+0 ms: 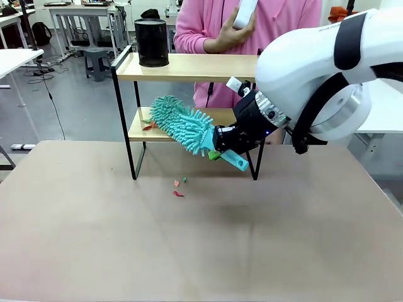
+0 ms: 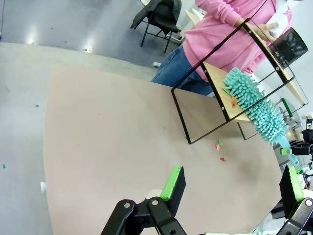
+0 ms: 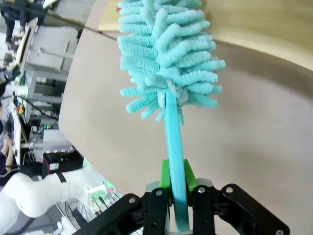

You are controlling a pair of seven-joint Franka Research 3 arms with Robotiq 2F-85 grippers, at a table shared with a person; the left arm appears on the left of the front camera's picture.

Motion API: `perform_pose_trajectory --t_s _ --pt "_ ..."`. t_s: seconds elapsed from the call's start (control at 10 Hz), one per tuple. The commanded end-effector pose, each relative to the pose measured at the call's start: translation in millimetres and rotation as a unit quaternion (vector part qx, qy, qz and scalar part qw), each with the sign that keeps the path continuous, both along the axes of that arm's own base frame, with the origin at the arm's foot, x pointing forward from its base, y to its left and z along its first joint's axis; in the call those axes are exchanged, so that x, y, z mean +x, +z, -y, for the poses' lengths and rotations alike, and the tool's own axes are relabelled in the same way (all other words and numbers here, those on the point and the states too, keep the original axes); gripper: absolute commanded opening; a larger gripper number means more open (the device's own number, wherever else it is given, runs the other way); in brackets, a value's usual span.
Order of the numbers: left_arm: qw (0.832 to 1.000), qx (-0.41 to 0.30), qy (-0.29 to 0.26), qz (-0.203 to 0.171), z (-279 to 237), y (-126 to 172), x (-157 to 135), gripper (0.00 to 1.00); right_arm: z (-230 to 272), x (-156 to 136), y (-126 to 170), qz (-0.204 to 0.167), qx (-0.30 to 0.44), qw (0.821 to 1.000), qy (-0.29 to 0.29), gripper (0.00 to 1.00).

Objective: Clean the shelf.
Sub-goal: Clean the remaining tier of the Shelf with the Duster once objects are removed.

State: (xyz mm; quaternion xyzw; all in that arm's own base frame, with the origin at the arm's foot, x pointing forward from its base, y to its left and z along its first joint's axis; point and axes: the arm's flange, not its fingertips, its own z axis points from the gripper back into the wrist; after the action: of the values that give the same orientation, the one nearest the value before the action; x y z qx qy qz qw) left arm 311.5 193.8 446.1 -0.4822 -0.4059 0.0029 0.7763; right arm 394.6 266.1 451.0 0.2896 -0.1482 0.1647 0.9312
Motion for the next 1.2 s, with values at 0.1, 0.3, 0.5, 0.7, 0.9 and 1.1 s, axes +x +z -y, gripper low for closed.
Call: perform_pose_trajectory --t_s 0.1,0.3,0.5,0.7,0.9,1.1 --pt "1.0 -0.002 0.0 0.017 1 -1 1 1.0 36 -3 5 0.02 0.013 0.993 0.114 0.11" --pt "1.0 -0.002 0.0 0.017 1 -1 1 1.0 72 -17 15 0.024 0.065 0.983 0.173 0.11" --pt "1.0 -0.002 0.0 0.017 1 -1 1 1.0 100 -35 14 0.008 0.136 0.964 0.229 0.11" --pt "1.0 -0.002 0.0 0.017 1 -1 1 1.0 131 -51 12 0.011 0.203 0.956 0.213 0.11" --pt "1.0 -0.002 0.0 0.017 1 -1 1 1.0 148 -62 14 0.027 0.231 0.951 0.205 0.11" --pt "1.0 -0.002 0.0 0.017 1 -1 1 1.0 156 -67 13 0.024 0.238 0.95 0.201 0.11"
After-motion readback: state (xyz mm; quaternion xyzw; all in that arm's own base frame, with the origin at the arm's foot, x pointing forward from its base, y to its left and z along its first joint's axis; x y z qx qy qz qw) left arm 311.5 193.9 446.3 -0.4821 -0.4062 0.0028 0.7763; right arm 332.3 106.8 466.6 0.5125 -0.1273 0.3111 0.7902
